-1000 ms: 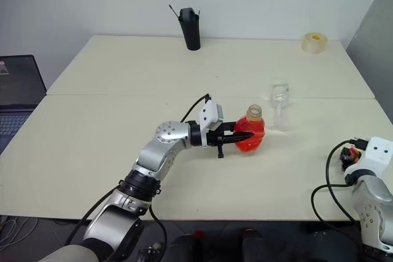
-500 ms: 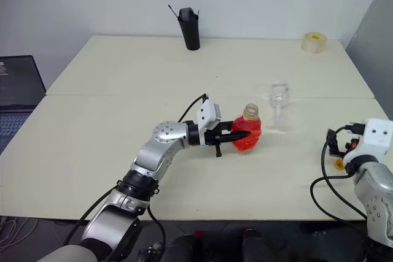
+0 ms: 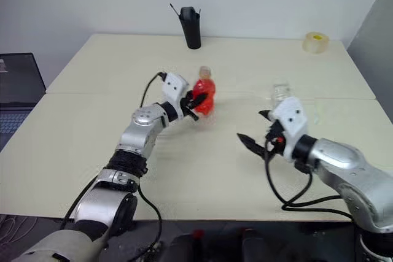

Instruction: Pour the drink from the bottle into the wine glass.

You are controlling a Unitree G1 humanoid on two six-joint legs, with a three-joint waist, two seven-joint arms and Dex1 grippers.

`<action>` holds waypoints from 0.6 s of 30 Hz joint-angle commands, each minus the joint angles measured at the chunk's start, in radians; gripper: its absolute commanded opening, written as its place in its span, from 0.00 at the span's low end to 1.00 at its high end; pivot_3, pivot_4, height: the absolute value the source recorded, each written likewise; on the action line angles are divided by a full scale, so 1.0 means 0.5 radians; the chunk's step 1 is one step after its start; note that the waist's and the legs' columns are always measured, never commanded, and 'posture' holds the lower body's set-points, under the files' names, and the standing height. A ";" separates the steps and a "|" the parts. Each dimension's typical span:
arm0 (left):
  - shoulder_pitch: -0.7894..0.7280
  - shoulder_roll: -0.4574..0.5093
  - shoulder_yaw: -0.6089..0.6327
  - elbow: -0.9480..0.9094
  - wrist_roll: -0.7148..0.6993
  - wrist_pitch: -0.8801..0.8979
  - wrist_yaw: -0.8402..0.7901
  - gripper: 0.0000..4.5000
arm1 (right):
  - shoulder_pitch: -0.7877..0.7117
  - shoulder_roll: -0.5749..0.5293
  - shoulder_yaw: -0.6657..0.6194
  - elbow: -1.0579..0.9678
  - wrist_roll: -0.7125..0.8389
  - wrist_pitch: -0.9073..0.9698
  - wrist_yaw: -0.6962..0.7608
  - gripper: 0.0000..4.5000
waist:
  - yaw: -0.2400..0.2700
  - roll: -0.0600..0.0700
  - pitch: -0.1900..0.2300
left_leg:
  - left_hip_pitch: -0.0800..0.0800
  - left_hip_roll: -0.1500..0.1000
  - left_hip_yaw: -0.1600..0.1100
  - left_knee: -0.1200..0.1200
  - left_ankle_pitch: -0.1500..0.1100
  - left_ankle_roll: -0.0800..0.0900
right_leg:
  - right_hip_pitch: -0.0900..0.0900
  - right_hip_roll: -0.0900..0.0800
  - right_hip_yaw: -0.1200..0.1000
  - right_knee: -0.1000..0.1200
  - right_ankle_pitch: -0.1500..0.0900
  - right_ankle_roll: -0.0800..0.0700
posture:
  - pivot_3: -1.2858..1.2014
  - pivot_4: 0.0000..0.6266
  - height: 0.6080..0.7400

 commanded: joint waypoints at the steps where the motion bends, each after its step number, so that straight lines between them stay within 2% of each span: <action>1: -0.080 0.005 0.143 0.074 0.000 -0.072 0.262 0.15 | -0.134 0.108 0.236 0.078 -0.215 -0.118 -0.023 1.00 | -0.003 0.000 0.000 | 0.000 0.000 0.000 0.000 0.000 0.000 | 0.000 0.000 0.000 0.000 0.000 0.000 | 0.52 0.24 1.00; 9: 0.115 -0.053 0.325 -0.124 -0.095 0.056 0.498 0.15 | -0.305 0.433 0.429 0.411 -0.623 -0.331 -0.143 1.00 | 0.002 -0.003 -0.001 | -0.002 -0.001 -0.001 0.001 0.004 -0.007 | -0.003 -0.004 -0.002 0.001 0.000 0.000 | 0.52 0.24 1.00; 18: 0.282 0.011 0.381 -0.410 -0.037 0.164 0.727 0.15 | -0.315 0.545 0.441 0.515 -0.745 -0.415 -0.029 1.00 | -0.006 -0.003 -0.001 | 0.000 0.001 -0.002 0.001 0.004 -0.008 | -0.003 -0.004 -0.001 0.003 0.000 0.000 | 0.52 0.24 1.00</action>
